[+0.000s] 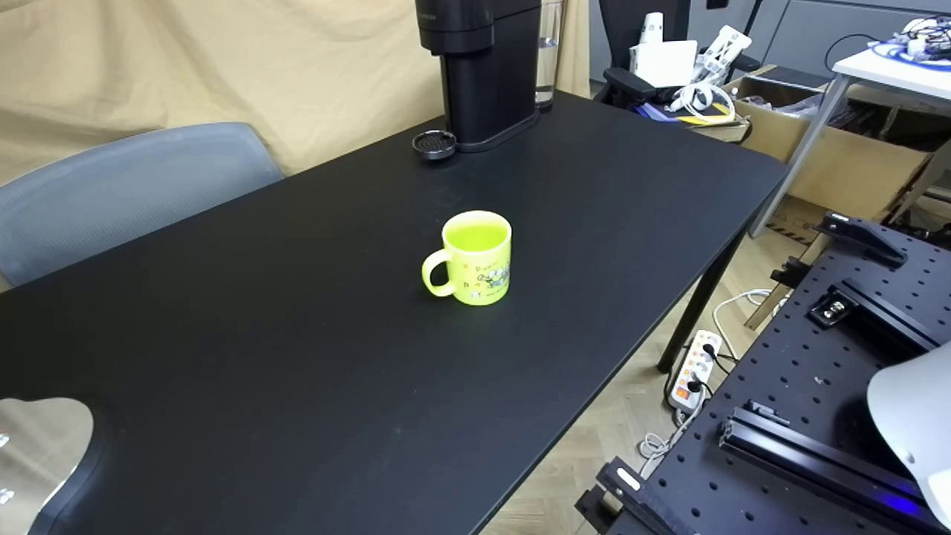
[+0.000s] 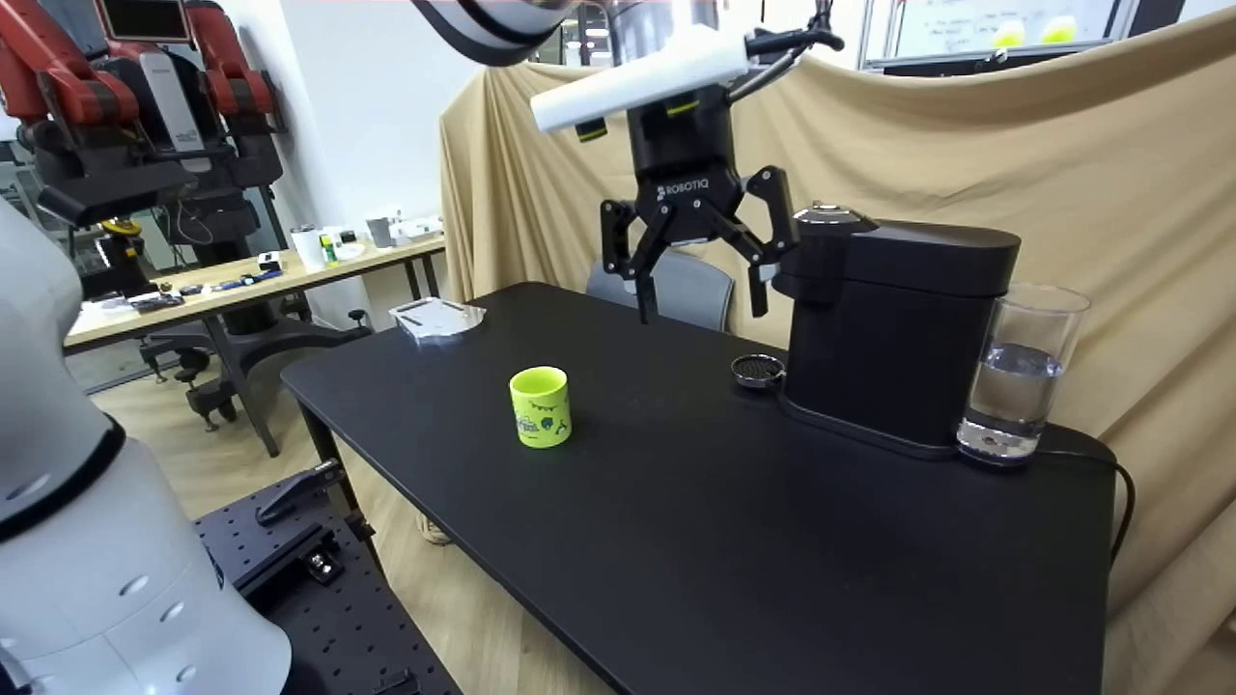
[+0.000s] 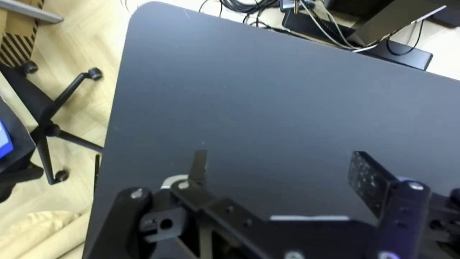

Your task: Move the cup to the right

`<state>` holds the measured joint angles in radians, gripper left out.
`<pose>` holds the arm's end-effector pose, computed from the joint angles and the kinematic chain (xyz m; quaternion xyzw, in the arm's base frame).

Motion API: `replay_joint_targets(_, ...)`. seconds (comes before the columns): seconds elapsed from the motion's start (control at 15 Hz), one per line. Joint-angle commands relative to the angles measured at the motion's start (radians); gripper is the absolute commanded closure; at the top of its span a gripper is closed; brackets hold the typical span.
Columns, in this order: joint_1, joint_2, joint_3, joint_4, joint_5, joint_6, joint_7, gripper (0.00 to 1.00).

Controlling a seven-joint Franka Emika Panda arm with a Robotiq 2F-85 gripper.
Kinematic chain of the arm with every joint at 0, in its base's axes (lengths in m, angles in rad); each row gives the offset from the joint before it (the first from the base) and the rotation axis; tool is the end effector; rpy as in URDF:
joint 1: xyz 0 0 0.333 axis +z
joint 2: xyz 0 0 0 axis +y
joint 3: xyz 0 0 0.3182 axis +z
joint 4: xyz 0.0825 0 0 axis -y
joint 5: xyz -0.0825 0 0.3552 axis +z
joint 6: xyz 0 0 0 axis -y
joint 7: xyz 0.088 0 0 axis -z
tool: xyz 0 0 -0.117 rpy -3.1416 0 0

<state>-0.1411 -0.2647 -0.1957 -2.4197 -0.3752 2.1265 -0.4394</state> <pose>0.3946 -0.1602 0.4151 0.9790 0.1551 -0.0622 0.1169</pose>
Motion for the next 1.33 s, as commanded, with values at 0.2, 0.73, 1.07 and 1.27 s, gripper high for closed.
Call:
replay_joint_targets(0.2, 0.138, 0.163, 0.086, -0.01, 0.188, 0.229, -0.067, 0.0)
replay_joint_targets(0.73, 0.2, 0.277, 0.212, -0.015, 0.34, 0.261, -0.156, 0.0)
replay_joint_targets(1.07, 0.194, 0.306, 0.216, -0.013, 0.294, 0.305, -0.092, 0.0)
replay_joint_targets(1.27, 0.21, 0.346, 0.241, -0.015, 0.325, 0.39, -0.007, 0.0)
